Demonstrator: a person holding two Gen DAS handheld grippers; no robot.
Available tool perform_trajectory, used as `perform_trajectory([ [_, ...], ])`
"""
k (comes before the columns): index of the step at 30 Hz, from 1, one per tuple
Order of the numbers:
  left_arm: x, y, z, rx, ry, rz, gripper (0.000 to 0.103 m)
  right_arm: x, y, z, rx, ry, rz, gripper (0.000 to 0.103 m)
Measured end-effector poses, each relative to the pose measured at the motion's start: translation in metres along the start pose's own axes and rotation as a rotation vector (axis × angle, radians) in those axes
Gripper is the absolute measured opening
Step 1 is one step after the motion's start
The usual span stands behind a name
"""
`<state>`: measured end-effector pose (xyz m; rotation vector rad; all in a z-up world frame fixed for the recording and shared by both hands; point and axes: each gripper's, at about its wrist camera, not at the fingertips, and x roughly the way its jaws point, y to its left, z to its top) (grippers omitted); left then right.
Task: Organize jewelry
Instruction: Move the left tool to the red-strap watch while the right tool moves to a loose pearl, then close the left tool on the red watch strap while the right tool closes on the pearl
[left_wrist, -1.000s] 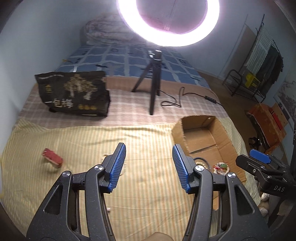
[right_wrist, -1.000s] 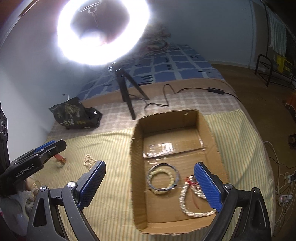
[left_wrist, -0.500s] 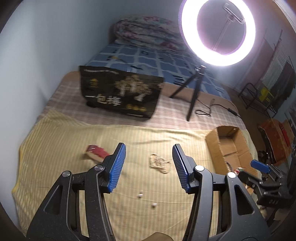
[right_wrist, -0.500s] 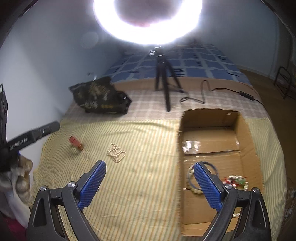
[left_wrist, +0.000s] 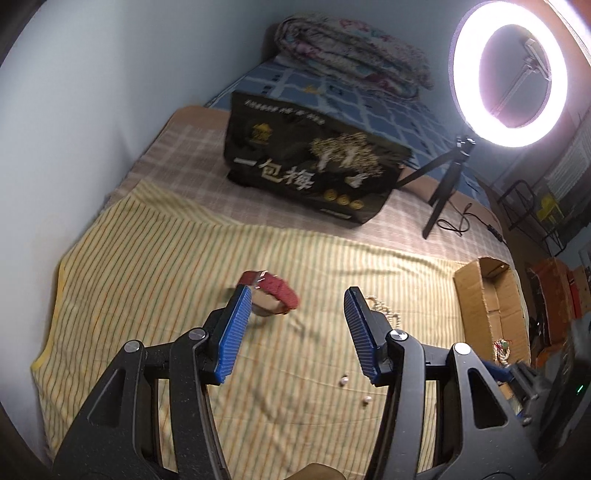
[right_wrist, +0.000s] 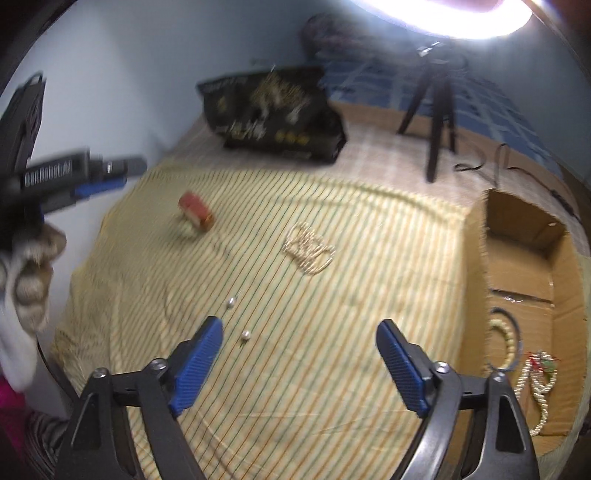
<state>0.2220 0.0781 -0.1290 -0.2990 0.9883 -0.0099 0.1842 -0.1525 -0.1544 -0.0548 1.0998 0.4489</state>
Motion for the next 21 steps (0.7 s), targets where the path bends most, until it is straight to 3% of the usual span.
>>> perform_trajectory([
  [8,0.029,0.023,0.004,-0.11,0.083,-0.024,0.053,0.028,0.022,0.0,-0.061,0.066,0.032,0.073],
  [21,0.082,0.021,0.011,-0.18,0.158,0.048,0.053,0.06,0.032,-0.005,-0.123,0.149,0.054,0.056],
])
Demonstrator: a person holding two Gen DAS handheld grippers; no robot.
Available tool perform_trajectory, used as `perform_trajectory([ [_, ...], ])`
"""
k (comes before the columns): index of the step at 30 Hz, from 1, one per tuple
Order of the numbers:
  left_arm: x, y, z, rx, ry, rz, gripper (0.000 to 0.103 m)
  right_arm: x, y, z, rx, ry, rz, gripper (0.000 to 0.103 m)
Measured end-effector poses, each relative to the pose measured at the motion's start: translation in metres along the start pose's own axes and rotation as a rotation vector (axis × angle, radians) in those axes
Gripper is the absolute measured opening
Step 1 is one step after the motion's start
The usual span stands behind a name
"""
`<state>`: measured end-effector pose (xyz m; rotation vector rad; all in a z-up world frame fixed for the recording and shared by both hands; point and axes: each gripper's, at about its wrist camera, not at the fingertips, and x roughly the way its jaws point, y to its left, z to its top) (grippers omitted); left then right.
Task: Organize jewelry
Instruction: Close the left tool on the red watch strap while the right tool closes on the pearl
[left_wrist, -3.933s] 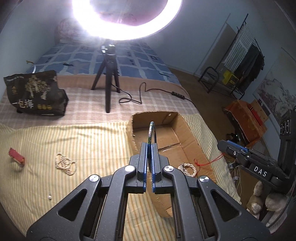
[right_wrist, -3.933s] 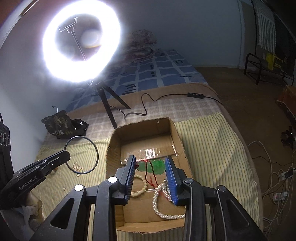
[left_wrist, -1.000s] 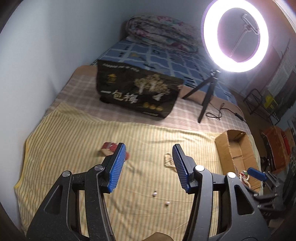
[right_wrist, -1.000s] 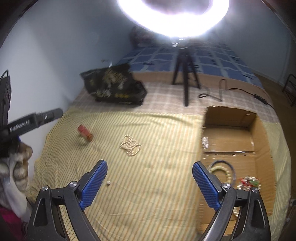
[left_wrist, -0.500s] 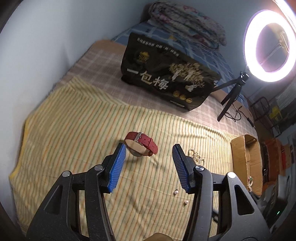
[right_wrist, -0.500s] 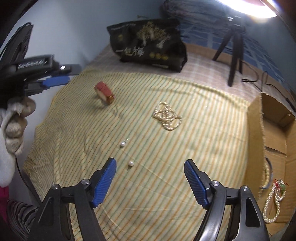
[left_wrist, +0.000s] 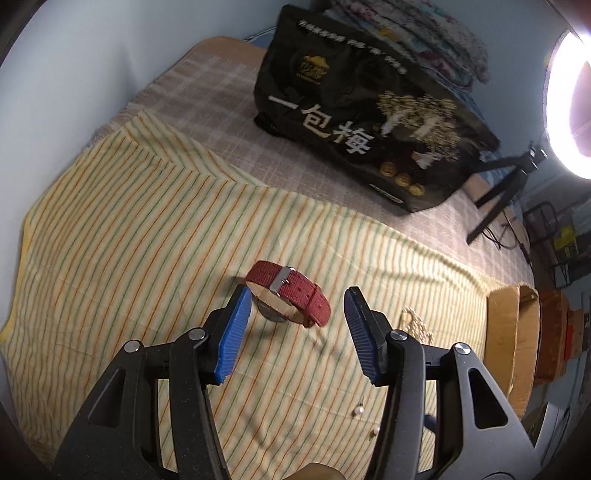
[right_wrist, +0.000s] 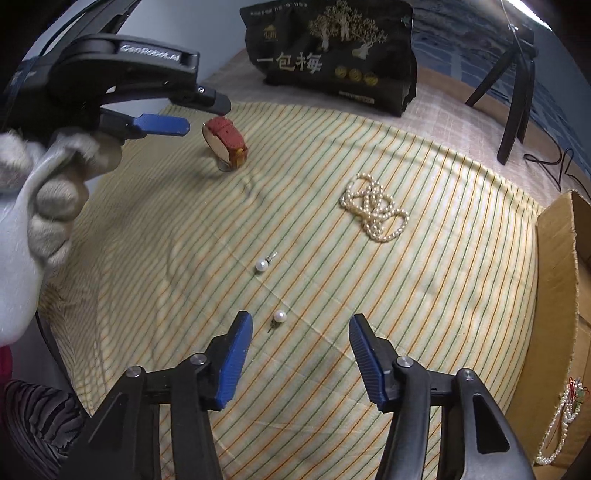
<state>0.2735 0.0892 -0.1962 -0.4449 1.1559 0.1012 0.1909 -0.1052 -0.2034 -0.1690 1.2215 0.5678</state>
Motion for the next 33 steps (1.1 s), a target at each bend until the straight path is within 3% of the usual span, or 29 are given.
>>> perform_trajectory([
  [11,0.022,0.017,0.012,-0.099,0.018,0.009,0.053,0.014,0.001,0.003,0.003,0.028,0.034,0.039],
  [33,0.026,0.012,0.008,-0.042,0.008,-0.002,0.049,0.034,-0.011,0.015,0.08,0.042,0.084,0.022],
])
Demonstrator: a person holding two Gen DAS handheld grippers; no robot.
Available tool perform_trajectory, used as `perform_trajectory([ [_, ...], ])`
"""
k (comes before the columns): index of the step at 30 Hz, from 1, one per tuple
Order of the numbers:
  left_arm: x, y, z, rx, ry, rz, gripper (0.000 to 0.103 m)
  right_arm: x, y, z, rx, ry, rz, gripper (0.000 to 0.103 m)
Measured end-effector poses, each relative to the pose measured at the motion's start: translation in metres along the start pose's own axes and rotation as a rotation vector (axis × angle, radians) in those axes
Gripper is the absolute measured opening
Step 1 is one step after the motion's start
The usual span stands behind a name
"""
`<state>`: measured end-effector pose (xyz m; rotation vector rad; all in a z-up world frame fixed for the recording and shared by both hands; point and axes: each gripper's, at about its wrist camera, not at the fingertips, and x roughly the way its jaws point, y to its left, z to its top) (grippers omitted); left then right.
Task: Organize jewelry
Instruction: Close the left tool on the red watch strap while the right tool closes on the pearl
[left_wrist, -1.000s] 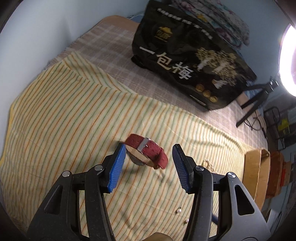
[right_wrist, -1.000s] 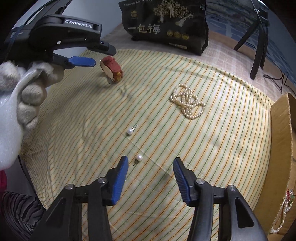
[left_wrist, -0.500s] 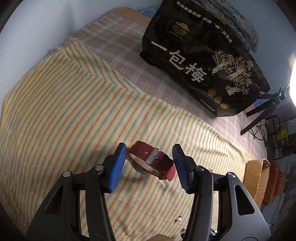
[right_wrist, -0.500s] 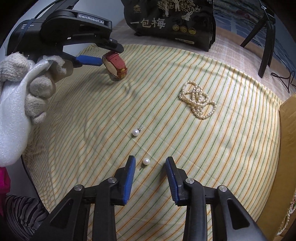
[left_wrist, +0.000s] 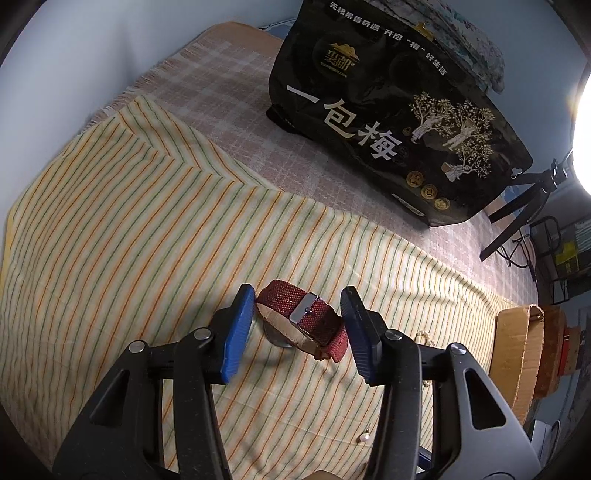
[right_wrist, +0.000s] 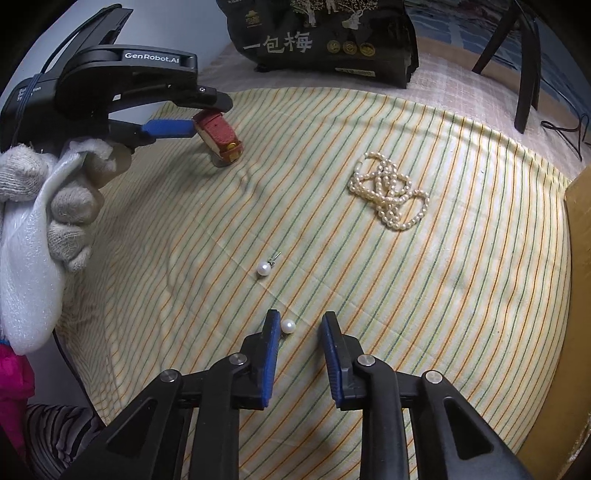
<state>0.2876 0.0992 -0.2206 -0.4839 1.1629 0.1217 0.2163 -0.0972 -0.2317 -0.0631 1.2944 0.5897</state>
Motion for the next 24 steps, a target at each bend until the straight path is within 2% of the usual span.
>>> perform_trajectory([
  [6,-0.001,0.001,0.0,0.004,-0.001,0.0,0.049,-0.003,0.007,-0.003,-0.01,-0.001,0.01,0.022],
  [13,-0.004,0.001,-0.002,0.01,-0.002,-0.005,0.048,0.008,0.026,-0.006,-0.074,0.013,-0.08,0.008],
  [16,-0.006,0.002,-0.002,0.012,-0.003,-0.013,0.048,0.008,0.028,-0.006,-0.068,0.001,-0.077,0.008],
  [17,-0.007,0.002,-0.002,0.011,-0.005,-0.016,0.044,0.006,0.028,-0.007,-0.066,-0.006,-0.078,0.008],
  [18,-0.008,0.002,-0.002,0.01,-0.007,-0.014,0.025,0.005,0.027,-0.007,-0.065,-0.01,-0.081,0.008],
  [19,-0.01,0.003,-0.001,0.006,-0.009,-0.015,0.019,0.003,0.026,-0.007,-0.061,-0.017,-0.082,0.008],
  [24,-0.013,0.002,-0.002,0.023,-0.012,-0.016,0.018,-0.005,0.022,-0.007,-0.052,-0.034,-0.079,0.008],
])
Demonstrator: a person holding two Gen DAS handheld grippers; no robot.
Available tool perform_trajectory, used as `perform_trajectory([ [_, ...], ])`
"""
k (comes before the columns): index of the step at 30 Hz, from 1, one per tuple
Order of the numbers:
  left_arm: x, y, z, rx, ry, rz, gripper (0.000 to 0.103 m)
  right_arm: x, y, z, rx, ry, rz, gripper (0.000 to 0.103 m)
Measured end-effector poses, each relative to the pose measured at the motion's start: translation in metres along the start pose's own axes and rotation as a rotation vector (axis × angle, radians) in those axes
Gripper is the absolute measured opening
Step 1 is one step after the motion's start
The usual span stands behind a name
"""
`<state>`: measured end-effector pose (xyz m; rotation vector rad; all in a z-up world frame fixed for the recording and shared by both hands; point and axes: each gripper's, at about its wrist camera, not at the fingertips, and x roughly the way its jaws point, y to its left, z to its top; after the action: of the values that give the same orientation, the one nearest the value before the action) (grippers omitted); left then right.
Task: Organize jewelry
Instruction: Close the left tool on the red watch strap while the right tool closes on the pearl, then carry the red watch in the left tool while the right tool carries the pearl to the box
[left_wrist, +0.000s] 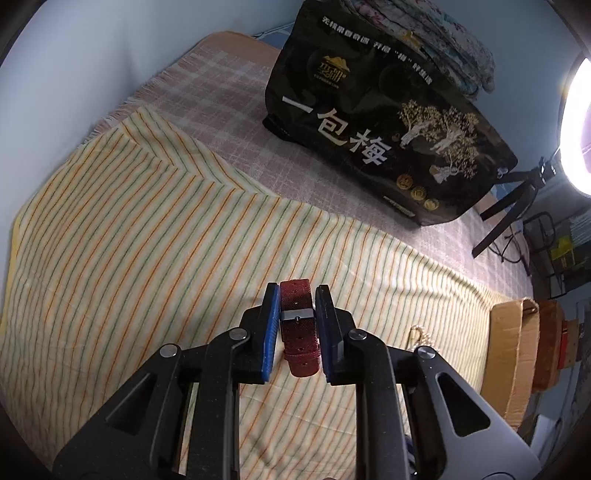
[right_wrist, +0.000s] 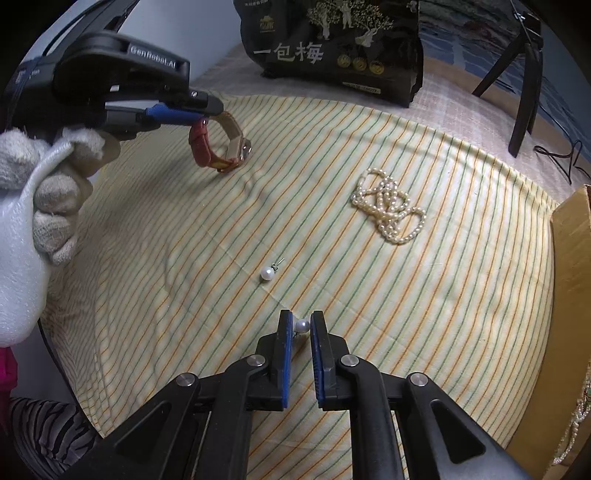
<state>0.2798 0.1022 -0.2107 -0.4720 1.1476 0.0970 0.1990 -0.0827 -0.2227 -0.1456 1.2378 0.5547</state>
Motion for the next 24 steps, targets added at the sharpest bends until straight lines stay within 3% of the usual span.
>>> perform_trajectory([
  [18,-0.007,0.0,0.0,0.02,-0.019,0.004,0.018,-0.016,-0.016,-0.003,0.056,-0.038,0.054,0.007],
  [24,-0.023,-0.002,0.0,0.026,-0.039,-0.031,0.018,-0.036,-0.026,-0.004,0.07,-0.084,0.037,0.007],
])
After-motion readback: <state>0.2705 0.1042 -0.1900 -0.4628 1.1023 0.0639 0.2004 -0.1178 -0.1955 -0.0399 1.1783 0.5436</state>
